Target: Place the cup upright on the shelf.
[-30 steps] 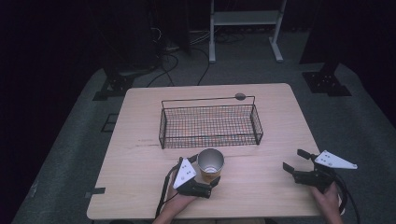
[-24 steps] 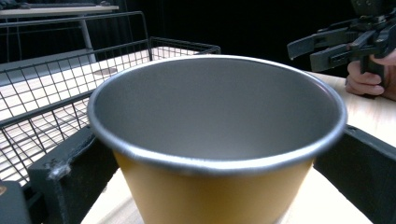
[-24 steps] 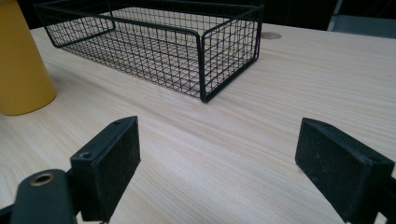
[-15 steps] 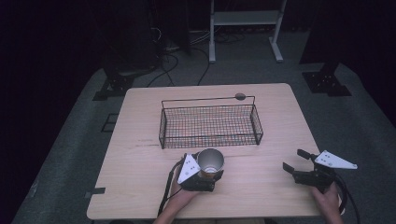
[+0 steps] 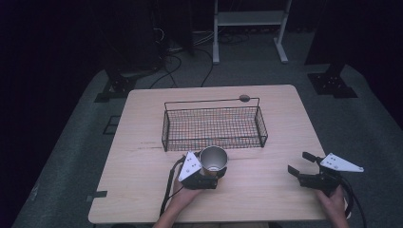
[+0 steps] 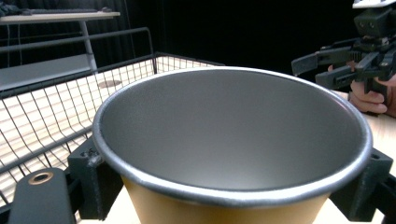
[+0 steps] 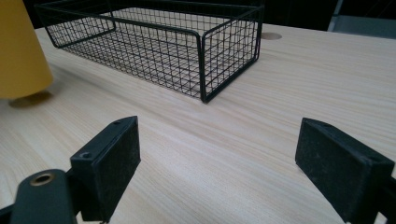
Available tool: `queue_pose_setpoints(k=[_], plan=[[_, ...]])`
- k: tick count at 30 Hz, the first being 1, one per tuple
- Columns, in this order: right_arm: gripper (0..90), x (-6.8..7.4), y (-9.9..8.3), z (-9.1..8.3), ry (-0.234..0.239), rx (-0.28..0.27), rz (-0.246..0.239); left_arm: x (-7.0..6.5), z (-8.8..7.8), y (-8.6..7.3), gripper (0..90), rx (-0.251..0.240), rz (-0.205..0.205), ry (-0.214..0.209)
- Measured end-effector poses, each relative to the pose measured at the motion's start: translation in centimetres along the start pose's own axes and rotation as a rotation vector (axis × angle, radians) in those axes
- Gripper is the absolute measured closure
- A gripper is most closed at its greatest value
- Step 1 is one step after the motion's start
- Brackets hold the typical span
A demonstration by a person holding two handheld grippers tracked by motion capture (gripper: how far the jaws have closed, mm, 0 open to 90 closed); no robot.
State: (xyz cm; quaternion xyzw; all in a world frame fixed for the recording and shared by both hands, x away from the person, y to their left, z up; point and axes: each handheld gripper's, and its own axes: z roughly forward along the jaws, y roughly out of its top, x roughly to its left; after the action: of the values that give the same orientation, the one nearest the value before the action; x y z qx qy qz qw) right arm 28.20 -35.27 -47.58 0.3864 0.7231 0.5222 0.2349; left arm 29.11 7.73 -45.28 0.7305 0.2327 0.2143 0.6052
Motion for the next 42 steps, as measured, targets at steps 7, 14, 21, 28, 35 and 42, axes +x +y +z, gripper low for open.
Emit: queue_pose_setpoints(k=[7,14,21,28,35,42], plan=[[13.0,0.0,0.0,0.0,0.0,0.001,-0.001,1.0,0.2,1.6,12.8,-0.011,0.011,-0.001],[13.0,0.0,0.0,0.0,0.0,0.002,-0.004,2.6,0.6,3.7,12.8,-0.018,0.011,0.006],[13.0,0.1,0.0,0.0,-0.001,0.003,-0.007,3.9,1.1,5.9,12.8,-0.036,0.009,0.001],[13.0,0.1,0.0,0.1,-0.001,0.001,-0.009,5.2,1.9,7.5,12.8,-0.034,0.013,0.002],[13.0,0.1,0.0,0.0,0.002,-0.001,-0.006,5.9,2.2,8.0,12.8,-0.036,0.008,0.005],[13.0,0.1,0.0,0.0,0.002,-0.002,-0.004,6.5,2.6,8.4,12.8,-0.035,0.012,0.013]])
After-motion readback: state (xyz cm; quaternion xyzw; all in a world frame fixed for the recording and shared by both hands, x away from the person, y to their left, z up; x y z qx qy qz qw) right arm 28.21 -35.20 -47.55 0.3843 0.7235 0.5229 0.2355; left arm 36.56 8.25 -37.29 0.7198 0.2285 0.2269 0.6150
